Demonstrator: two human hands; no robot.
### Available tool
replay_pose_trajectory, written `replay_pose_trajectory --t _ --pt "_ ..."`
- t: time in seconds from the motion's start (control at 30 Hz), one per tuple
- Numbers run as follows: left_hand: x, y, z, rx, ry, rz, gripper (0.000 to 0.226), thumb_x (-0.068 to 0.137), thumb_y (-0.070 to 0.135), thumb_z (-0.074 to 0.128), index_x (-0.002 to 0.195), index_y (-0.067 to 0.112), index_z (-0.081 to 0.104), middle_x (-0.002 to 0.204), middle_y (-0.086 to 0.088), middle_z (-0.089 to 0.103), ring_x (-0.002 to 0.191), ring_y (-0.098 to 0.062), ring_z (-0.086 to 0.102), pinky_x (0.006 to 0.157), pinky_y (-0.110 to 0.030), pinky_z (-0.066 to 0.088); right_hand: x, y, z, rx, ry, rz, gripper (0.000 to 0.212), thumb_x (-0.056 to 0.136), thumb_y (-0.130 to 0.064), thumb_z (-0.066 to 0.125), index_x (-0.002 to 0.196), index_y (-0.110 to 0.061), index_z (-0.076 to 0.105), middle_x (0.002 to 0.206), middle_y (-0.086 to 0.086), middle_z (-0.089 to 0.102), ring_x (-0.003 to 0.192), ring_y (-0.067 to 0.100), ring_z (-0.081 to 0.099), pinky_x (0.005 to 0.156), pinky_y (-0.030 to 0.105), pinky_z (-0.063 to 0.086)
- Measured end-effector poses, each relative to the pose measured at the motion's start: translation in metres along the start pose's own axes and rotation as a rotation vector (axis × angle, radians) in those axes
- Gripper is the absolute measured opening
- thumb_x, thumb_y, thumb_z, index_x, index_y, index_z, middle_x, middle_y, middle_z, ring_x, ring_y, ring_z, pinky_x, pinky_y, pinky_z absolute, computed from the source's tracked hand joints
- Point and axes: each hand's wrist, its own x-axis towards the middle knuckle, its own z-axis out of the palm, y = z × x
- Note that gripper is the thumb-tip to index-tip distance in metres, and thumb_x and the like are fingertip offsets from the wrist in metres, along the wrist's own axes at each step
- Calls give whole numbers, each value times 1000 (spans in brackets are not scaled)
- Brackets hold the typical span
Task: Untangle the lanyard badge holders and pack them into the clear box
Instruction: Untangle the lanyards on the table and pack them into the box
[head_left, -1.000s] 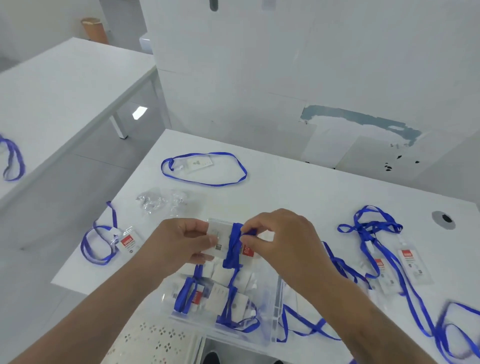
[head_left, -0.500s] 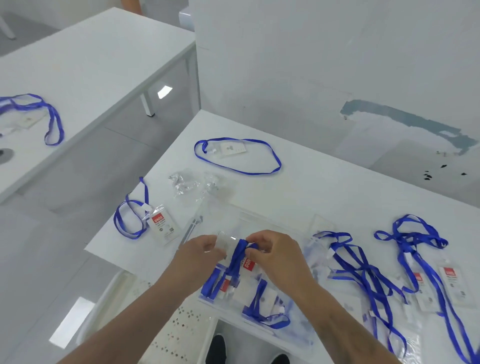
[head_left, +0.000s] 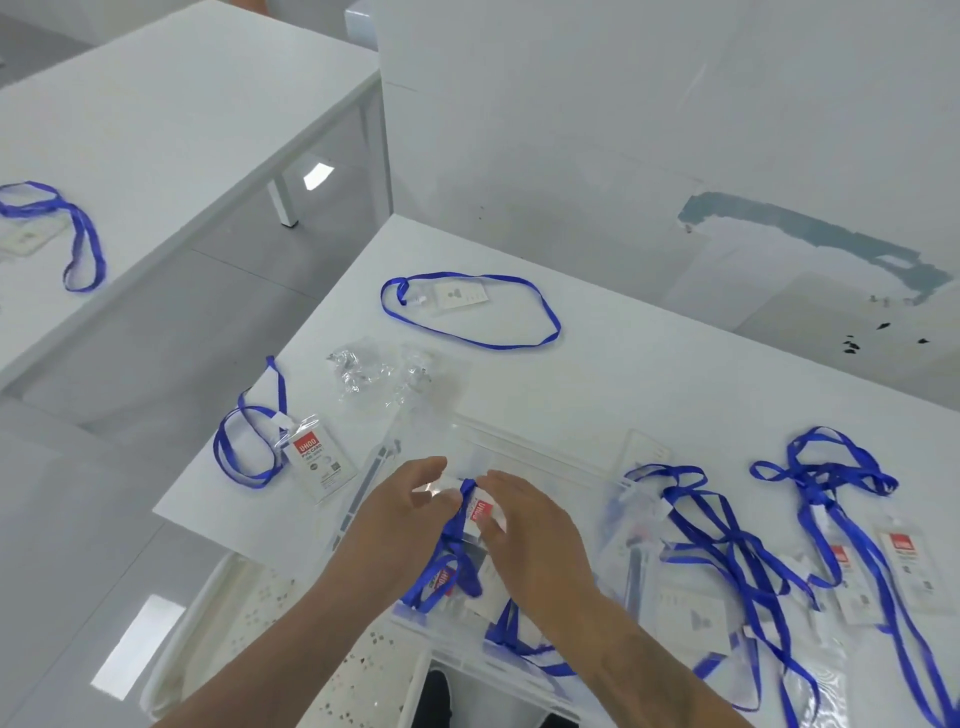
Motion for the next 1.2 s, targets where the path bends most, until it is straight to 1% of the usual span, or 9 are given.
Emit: replay_pose_trajectory --t 0.03,0.1,0.2,0.47,0.7,0.83,0.93,1.07,1.2 --pt "0 3 2 3 1 26 33 100 24 51 132 30 50 123 14 53 87 7 55 50 -1 41 -8 0 -6 4 27 -48 39 102 -33 43 140 -35 45 144 -18 47 129 4 46 106 17 31" --pt "0 9 5 -9 17 80 20 98 23 53 113 37 56 117 16 61 88 8 57 63 -5 46 -24 0 -22 55 89 -128 33 99 -35 50 132 -38 53 132 -22 55 119 0 53 99 13 37" --pt "-3 25 17 -13 4 132 20 95 25 58 97 44 60 103 22 69 92 2 66 89 -32 56 -51 11 -58 131 205 -162 26 94 -40 57 120 -41 61 116 -31 61 109 -8 54 90 3 38" --pt "-13 92 75 37 -98 252 16 93 23 59 102 34 67 96 16 73 83 -7 70 87 -38 58 -77 99 -130 409 478 49 17 89 -30 65 98 -45 65 94 -30 67 95 -6 61 79 8 47" --pt "34 142 136 216 -154 257 17 91 26 58 106 28 66 94 13 72 80 -9 71 86 -39 58 -28 177 -155 350 440 227 19 94 -35 58 111 -33 66 98 -24 66 90 -8 61 77 11 45" --pt "82 153 168 322 -215 78 20 92 20 57 110 16 65 100 2 70 84 -19 70 91 -41 56 12 204 -149 321 312 310 25 95 -34 54 118 -32 63 106 -18 66 92 0 60 76 16 42" --pt "112 156 192 422 -267 -106 8 94 16 56 96 10 62 103 -9 65 85 -26 64 88 -37 53 40 218 -136 268 197 332 31 95 -33 49 124 -31 59 116 -13 65 98 6 59 83 22 44" --pt "140 149 213 544 -305 -235 32 92 24 58 120 7 60 121 -11 62 95 -27 65 90 -38 54 65 226 -119 205 81 375 37 96 -27 44 132 -27 53 126 -6 63 109 16 60 89 27 45" --pt "155 146 228 568 -298 -306 38 94 23 55 128 8 53 132 -11 55 111 -30 61 94 -40 52 74 232 -105 140 78 368 39 98 -30 40 136 -29 49 123 -5 66 112 19 58 95 34 48"
